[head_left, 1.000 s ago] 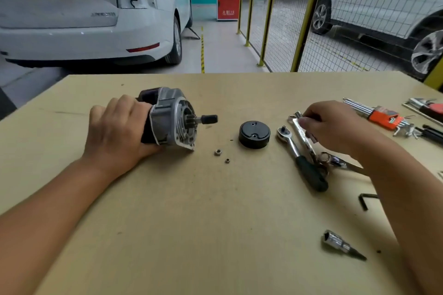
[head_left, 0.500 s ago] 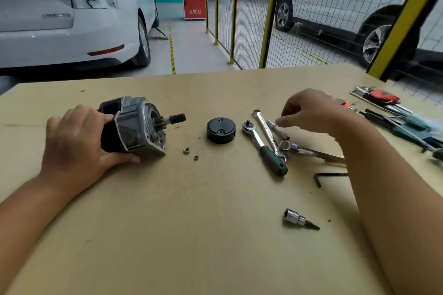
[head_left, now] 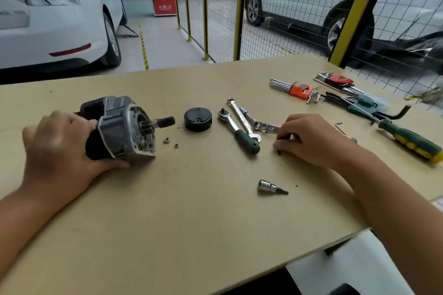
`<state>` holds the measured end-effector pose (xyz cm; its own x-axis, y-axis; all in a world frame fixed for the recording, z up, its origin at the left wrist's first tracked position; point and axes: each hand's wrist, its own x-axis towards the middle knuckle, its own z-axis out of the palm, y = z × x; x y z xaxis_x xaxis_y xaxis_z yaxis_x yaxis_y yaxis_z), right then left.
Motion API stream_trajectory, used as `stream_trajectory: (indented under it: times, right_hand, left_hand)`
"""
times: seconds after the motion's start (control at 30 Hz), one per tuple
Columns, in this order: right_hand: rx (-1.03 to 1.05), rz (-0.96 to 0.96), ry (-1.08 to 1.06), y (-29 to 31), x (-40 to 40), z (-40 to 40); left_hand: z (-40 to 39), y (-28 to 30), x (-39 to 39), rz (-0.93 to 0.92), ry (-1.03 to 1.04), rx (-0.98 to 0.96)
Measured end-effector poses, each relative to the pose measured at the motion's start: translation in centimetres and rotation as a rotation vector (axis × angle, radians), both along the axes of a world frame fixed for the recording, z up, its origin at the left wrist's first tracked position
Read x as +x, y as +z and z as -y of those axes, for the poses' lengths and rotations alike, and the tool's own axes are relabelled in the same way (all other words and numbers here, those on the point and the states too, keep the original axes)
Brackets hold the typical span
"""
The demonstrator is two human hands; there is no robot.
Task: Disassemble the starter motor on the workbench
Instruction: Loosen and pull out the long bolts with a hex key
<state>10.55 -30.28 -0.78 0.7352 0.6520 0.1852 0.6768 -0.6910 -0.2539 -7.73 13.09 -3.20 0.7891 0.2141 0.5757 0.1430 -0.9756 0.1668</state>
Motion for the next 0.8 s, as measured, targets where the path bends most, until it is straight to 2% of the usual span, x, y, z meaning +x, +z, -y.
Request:
stream_trajectory:
  times: [0.13, 0.3, 0.4, 0.47, 0.6, 0.7, 0.8]
  right_hand:
    - [-0.049, 0.003, 0.014, 0.0, 0.7, 1.1]
    - [-0.148, -0.064, -0.029, -0.2, 0.9, 0.6]
    - [-0.191, -0.027, -0.073, -1.0, 0.5, 0.1]
    - [-0.090, -0.003, -0.099, -1.0, 0.1, -0.3]
    - [0.335, 0.201, -0.026, 0.8, -1.1, -2.9]
    - [0.622, 0.051, 0.058, 3.1, -2.3, -6.8]
    - [0.768, -0.166, 0.152, 4.6, -3.5, -11.9]
  left_hand:
    - [2.1, -0.3, -1.5, 0.089, 0.016, -0.022]
    - [2.3, -0.2, -3.2, 0.121, -0.091, -0.093]
    - [2.3, -0.7, -3.9, 0.199, -0.117, -0.052]
    - [2.5, -1.2, -4.2, 0.251, -0.114, 0.002]
    - [3.0, -1.9, -4.4, 0.321, -0.112, 0.139]
    - [3.1, -1.7, -4.9, 0.312, -0.134, 0.167]
    - [3.3, -1.4, -5.7, 0.303, -0.140, 0.137]
